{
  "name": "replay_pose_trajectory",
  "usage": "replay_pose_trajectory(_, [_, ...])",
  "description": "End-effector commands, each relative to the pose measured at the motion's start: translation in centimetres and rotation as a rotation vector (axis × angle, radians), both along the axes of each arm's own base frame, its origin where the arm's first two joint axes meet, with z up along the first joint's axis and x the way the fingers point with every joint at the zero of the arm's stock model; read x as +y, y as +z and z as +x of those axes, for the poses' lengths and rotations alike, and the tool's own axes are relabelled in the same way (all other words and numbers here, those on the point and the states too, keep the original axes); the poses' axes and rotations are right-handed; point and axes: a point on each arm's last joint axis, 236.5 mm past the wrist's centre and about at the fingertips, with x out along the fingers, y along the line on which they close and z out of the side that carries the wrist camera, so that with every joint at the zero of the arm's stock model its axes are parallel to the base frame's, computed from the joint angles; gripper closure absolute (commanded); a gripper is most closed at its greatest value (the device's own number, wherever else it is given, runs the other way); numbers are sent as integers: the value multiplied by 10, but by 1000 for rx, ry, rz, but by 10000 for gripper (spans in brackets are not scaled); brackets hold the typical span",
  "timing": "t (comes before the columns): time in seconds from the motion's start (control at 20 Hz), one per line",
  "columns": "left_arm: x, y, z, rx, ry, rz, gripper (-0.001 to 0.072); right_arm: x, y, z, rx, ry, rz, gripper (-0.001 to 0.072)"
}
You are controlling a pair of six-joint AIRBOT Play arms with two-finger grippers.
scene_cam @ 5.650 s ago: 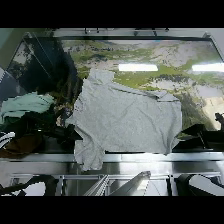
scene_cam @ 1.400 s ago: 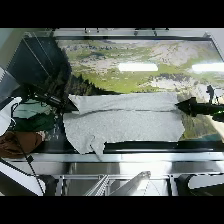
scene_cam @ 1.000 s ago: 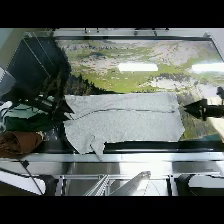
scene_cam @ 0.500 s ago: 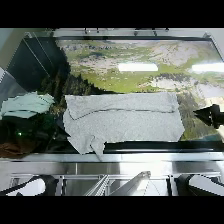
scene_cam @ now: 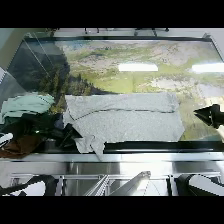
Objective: Fold the shirts.
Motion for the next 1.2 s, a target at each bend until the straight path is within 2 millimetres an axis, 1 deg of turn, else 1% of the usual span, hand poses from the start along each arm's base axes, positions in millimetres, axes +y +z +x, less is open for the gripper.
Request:
replay_pose_trajectory(0.0, [-23, 3, 5, -32, -102, -21, 417, -4, -16, -15, 69, 35, -53, 422])
replay_pose_trajectory(0.05, [-25, 6, 3, -27, -122, -38, 603, -8, -30, -31, 152, 51, -86, 419])
replay_pose_trajectory(0.1, [-26, 8, 2, -22, -134, -49, 637, -14, -44, -46, 239, 53, -108, 420])
replay_pose_trajectory(0.15, [-25, 11, 1, -19, -136, -58, 638, -15, -55, -56, 298, 61, -110, 419])
replay_pose_trajectory(0.25, [-24, 17, -1, -17, -142, -74, 637, -7, -72, -72, 376, 113, -58, 419])
replay_pose_trajectory(0.35, [-23, 24, -2, -24, -145, -91, 637, 5, -84, -80, 417, 148, 17, 418])
replay_pose_trajectory(0.45, [-18, 29, 1, -38, -128, -95, 638, 17, -92, -85, 429, 212, 63, 418])
replay_pose_trajectory(0.6, [-13, 33, 3, -35, -105, -105, 637, 36, -96, -80, 402, 282, 91, 410])
replay_pose_trajectory(0.65, [-11, 33, 4, -35, -97, -106, 638, 43, -97, -79, 406, 309, 91, 315])
replay_pose_trajectory(0.7, [-10, 33, 5, -35, -93, -106, 637, 51, -96, -80, 412, 341, 95, 291])
replay_pose_trajectory(0.85, [-11, 37, 1, -26, -105, -123, 637, 73, -89, -86, 431, 430, 135, 295])
replay_pose_trajectory(0.9, [-12, 40, -3, -22, -124, -140, 638, 79, -83, -90, 443, 451, 163, 378])
replay_pose_trajectory(0.95, [-13, 44, -6, -17, -138, -157, 638, 84, -77, -92, 444, 464, 194, 532])
replay_pose_trajectory(1.0, [-12, 47, -9, -7, -144, -173, 637, 90, -69, -93, 439, 471, 236, 611])
replay_pose_trajectory(1.1, [-7, 54, -11, 11, -128, -202, 638, 92, -59, -96, 437, 485, 247, 695])
replay_pose_trajectory(1.15, [-2, 58, -12, 19, -115, -220, 638, 89, -55, -94, 422, 482, 218, 696])
